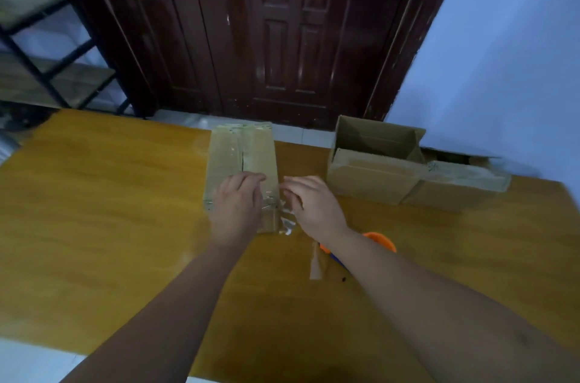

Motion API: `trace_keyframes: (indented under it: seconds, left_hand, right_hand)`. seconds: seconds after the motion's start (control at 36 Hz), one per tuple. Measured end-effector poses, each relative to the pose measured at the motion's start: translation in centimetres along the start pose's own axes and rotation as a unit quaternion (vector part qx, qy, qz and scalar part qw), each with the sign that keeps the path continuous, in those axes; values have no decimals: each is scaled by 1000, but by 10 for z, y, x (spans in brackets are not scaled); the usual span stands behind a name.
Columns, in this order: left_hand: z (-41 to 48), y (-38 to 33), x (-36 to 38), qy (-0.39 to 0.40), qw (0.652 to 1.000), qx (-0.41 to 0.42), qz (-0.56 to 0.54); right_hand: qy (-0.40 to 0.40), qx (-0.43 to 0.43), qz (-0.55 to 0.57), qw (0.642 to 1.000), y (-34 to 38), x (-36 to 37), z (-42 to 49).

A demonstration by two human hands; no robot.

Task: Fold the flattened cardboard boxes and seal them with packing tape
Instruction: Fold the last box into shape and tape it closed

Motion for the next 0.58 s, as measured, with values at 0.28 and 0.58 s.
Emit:
trace_keyframes:
  seconds: [0.28,0.58]
  left_hand:
    - [-4,110,-13,201,976,-47,-68]
    - [-9,138,5,255,963,83,-4]
  right_hand:
    - [112,96,-79,986,22,29,27]
    - [143,120,-147,971,16,34,23]
Point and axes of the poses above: each hand's wrist, its own z-axis towards the middle knuckle, its own x-axis out of the palm, y = z × x, the point moved 5 cm from there along z, towards the middle knuckle, and after that the axes turned 10 degrees about y, right-handed, at the moved point
